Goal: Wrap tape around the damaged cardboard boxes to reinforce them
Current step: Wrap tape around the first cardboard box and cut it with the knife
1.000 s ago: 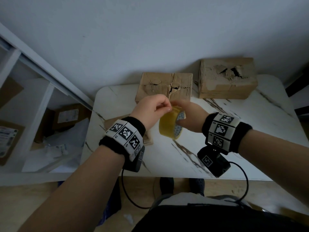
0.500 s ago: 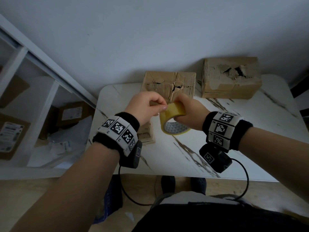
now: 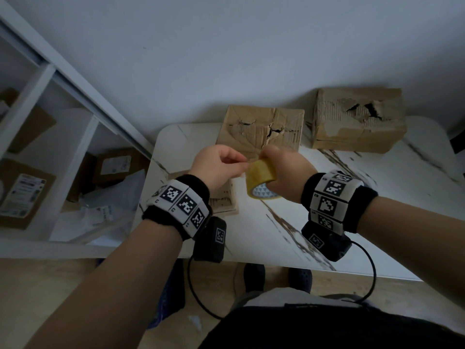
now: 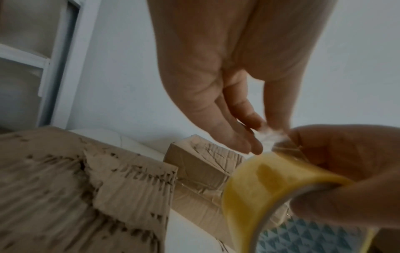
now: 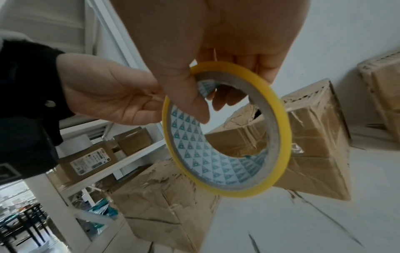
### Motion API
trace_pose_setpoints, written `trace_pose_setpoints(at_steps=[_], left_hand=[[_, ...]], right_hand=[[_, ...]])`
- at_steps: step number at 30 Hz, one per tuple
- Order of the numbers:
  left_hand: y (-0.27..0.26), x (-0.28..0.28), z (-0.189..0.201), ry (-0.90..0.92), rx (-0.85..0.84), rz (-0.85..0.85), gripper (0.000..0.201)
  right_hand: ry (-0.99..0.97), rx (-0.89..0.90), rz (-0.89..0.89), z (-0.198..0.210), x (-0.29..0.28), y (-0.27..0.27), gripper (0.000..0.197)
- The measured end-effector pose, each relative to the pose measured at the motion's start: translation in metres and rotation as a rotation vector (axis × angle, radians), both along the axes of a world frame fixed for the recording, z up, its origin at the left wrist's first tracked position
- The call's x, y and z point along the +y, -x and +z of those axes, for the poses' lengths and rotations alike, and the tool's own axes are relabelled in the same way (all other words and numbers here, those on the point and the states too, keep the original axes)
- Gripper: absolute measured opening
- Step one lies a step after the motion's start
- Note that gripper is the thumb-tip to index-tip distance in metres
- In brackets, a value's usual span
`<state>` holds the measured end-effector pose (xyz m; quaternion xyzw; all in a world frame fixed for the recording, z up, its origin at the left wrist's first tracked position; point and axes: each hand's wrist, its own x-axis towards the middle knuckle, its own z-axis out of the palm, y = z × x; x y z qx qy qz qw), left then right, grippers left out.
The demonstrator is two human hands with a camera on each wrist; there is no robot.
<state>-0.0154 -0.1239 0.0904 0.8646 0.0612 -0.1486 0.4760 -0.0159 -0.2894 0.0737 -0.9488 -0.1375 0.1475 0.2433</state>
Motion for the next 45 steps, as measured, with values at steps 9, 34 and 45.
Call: trace_pose_setpoints(at_steps=[9,34,45], left_hand=[[-0.001,0.011,-0.009,-0.007,0.178,0.167,0.040],[-0.013,0.030,-0.012,-0.065,0.063,0.131,0.017],[-0.017,0.056,-0.004,-0.211,0.006,0.046,0.022]], right_hand=[[0.114,-0.192,0.126,0.004,0.014,0.000,0.049],[-0.059,-0.016,0.078,0.018,0.028,-0.011,0.054],[0.009,-0.020,0.153,0.026,0.038,-0.017,0.061]])
